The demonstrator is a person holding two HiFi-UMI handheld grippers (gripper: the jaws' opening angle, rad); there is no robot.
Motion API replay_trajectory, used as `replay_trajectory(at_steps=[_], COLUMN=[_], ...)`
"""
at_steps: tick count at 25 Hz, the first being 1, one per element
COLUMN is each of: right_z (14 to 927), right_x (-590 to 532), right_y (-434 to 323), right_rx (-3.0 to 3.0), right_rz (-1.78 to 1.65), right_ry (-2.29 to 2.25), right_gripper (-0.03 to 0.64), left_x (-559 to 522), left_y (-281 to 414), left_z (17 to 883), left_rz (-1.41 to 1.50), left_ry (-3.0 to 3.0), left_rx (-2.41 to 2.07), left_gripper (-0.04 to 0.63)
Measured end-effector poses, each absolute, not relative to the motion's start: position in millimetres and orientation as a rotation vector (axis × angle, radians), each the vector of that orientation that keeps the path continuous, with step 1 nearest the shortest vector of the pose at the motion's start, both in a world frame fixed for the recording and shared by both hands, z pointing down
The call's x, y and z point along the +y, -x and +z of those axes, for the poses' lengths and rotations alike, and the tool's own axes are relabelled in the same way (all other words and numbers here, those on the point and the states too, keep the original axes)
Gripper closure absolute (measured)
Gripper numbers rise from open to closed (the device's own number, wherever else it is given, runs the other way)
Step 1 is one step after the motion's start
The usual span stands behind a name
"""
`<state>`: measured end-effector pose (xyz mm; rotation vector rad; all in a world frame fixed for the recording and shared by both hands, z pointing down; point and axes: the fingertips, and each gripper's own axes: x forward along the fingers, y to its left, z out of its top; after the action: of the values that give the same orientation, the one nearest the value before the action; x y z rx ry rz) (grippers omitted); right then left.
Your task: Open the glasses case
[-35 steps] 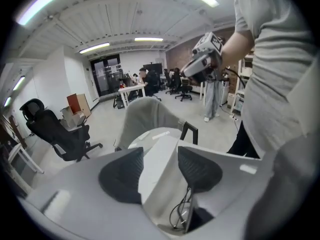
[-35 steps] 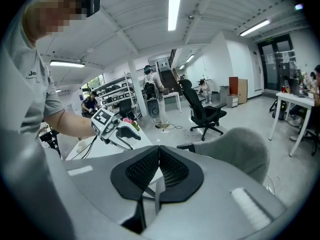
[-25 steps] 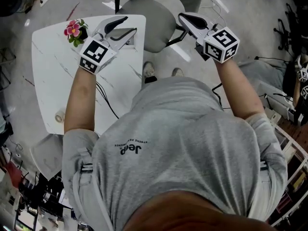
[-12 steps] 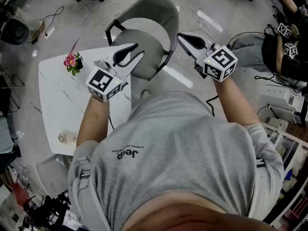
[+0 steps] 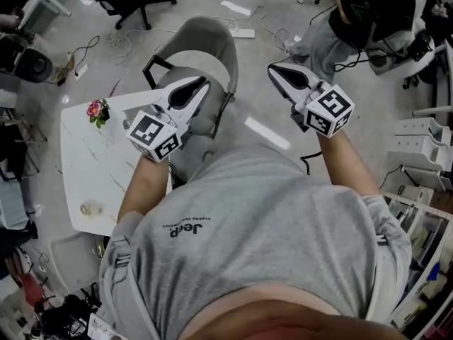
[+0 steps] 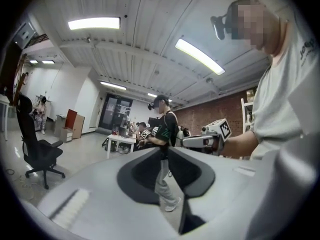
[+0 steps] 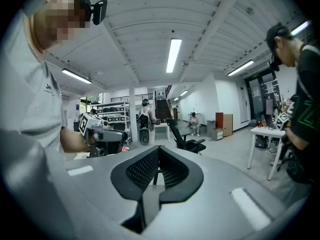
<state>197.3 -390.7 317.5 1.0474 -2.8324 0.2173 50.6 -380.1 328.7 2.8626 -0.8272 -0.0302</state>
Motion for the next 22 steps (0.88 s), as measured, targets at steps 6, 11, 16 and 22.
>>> replay_trajectory(at_steps=[6, 11, 16, 22], right_z=[304.2, 298.5, 301.4, 300.9], right_x=[-374.1, -364.7, -355.0, -351.3], right_y=[-264.2, -296.7, -309.9, -313.9], right_rx=[-2.841, -2.855, -2.851, -2.839], right_rz=[0.219, 0.239, 0.244, 0.246], right_ry=[-1.159, -1.195, -1.19, -1.205], right_gripper=[0.614, 0.614, 0.614, 0.614], left_x=[-365.8, -357.1, -349.5, -350.5], left_y=[-101.2, -128.1, -135.5, -130.2], left_z=[316.2, 312.2, 310.2, 295.6], left_rz=[-0.112, -0.149, -0.15, -0.168], left_ry=[-2.785, -2.741, -2.75, -2.783], left_rx=[-0.86, -0.836, -0.852, -0.87], left_gripper=[0.538, 0.54, 0.54, 0.539])
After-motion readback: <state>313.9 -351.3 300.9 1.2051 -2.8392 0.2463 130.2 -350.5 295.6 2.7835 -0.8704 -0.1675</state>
